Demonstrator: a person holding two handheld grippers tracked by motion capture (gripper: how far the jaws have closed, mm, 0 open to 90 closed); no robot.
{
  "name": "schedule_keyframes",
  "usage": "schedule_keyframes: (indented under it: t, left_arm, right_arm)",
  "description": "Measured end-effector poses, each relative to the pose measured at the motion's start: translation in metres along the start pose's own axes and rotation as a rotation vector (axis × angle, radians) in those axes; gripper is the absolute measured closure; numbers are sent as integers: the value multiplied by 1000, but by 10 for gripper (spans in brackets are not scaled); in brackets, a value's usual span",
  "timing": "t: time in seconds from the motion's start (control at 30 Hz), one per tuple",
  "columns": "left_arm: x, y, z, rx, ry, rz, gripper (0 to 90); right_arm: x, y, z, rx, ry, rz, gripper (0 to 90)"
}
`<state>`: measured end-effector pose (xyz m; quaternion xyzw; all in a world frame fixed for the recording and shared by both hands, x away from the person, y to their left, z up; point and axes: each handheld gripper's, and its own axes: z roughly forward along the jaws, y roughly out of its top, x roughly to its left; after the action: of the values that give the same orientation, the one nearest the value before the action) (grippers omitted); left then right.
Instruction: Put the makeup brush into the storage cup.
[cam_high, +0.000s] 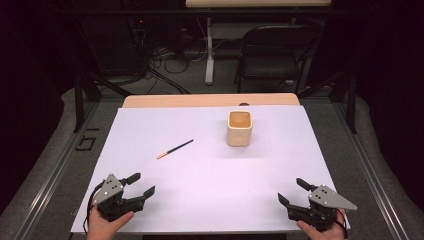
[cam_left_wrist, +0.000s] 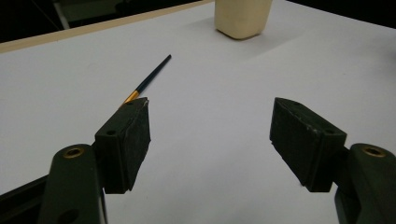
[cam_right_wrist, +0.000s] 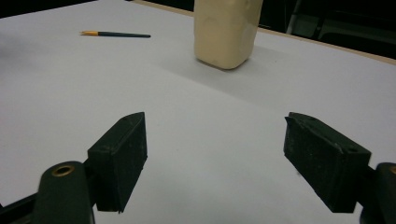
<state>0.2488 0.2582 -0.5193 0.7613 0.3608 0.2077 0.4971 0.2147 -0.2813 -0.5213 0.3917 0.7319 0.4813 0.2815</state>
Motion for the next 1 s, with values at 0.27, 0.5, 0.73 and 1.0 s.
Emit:
schedule_keyframes:
  t: [0.27, 0.5, 0.73, 1.0]
  left_arm:
    - [0, 1, -1, 0, 10, -16, 292]
    - [-2, 2, 1, 28, 11, -21, 317]
    - [-4, 7, 5, 48, 5, -19, 320]
    - [-1, 24, 12, 84, 13, -8, 338]
  right_arm:
    - [2, 0, 1, -3, 11, -4, 212]
    - [5, 1, 2, 1, 15, -15, 212]
    - [4, 0, 3, 0, 12, -4, 212]
    - [4, 0, 3, 8, 12, 1, 213]
